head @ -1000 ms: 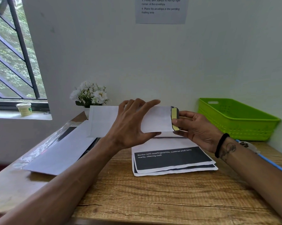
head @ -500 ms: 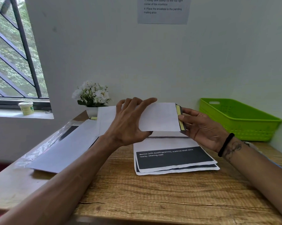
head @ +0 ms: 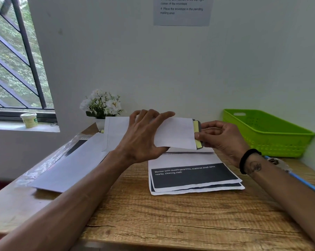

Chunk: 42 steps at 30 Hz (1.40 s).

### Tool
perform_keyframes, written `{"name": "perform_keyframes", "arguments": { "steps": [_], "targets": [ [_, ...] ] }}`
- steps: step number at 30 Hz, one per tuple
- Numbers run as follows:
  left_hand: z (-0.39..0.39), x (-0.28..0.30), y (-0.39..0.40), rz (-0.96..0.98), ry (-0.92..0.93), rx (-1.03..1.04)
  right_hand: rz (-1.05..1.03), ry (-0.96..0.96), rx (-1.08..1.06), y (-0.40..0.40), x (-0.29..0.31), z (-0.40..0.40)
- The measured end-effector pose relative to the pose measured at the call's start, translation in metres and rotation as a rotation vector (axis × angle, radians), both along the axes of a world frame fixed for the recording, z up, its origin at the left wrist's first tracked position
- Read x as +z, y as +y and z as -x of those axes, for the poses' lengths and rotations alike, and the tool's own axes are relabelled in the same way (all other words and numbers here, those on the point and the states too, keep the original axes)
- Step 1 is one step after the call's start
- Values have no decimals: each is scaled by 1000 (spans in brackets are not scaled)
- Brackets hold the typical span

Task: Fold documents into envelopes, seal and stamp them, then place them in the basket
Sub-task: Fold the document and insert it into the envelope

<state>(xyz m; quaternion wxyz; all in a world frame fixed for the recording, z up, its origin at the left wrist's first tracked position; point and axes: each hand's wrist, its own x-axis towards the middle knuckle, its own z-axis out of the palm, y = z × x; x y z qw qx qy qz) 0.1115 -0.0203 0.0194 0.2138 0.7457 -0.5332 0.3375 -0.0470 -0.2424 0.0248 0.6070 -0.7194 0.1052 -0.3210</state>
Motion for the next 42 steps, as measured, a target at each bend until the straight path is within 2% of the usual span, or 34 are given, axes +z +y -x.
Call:
{"name": "perform_keyframes", "arguments": {
  "steps": [4,6,16,23,27,31,36,42],
  "targets": [
    [3,-1,-3,-18,-13,-5,296,-42,-139,4,1,-3],
    [4,-3,-4,-38,-12,-6,378,-29,-159,3,-1,-4],
    [8,-6,-8,-51,-68,29,446,59,-100,0,-7,-8],
    [7,-8,-9,-77,-78,55,240,191,92,10,-6,-5],
    [8,-9,-11,-87,-90,50,192,204,58,11,-7,-5],
    [8,-8,-11,-81,-59,57,121,153,-51,6,-10,-8],
    [10,-6,-10,-90,-27,48,-186,70,108,6,-6,-6],
    [3,-8,-8,-107,57,76,-321,-13,229,1,2,-4]
  ]
}}
